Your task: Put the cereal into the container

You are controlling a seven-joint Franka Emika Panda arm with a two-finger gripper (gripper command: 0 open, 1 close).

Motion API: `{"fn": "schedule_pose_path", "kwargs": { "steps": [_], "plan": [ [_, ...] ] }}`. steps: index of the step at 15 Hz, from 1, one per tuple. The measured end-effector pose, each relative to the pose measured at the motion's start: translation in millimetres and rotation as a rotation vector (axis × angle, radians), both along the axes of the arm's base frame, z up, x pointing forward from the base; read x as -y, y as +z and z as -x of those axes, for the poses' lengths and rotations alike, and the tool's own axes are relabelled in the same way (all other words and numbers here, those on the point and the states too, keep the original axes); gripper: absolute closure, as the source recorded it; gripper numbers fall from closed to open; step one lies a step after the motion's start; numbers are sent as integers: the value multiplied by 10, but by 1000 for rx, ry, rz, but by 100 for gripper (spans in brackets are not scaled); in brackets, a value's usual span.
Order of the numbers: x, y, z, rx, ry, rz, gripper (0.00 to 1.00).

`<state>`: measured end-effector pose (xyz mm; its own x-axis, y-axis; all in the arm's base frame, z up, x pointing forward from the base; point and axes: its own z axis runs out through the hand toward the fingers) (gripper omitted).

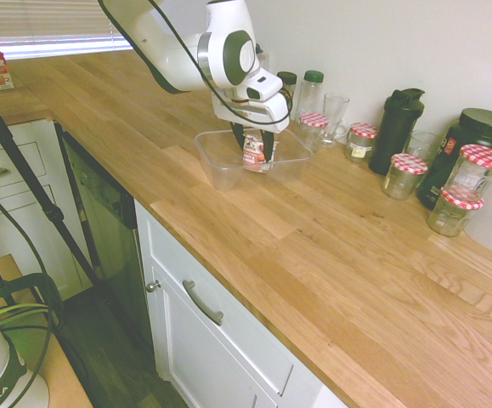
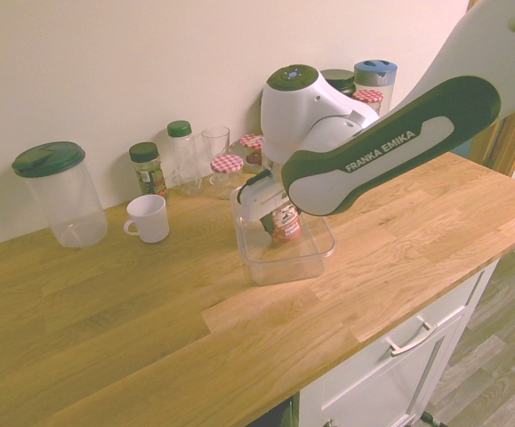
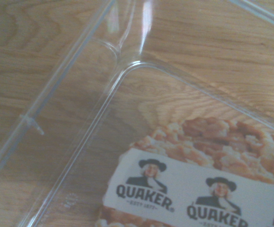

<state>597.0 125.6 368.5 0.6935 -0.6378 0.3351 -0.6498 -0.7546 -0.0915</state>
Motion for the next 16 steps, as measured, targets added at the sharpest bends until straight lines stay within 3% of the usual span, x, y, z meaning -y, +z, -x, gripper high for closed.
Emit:
{"fn": "schedule_pose_path", "kwargs": {
  "steps": [7, 11, 13, 16],
  "plan": [
    [49, 185, 160, -150, -43, -125, 0],
    [65, 347, 375, -198, -39, -171, 0],
    [84, 432, 517, -152, -38, -170, 0],
    [73, 705, 937, 25, -69, -160, 0]
  ]
}}
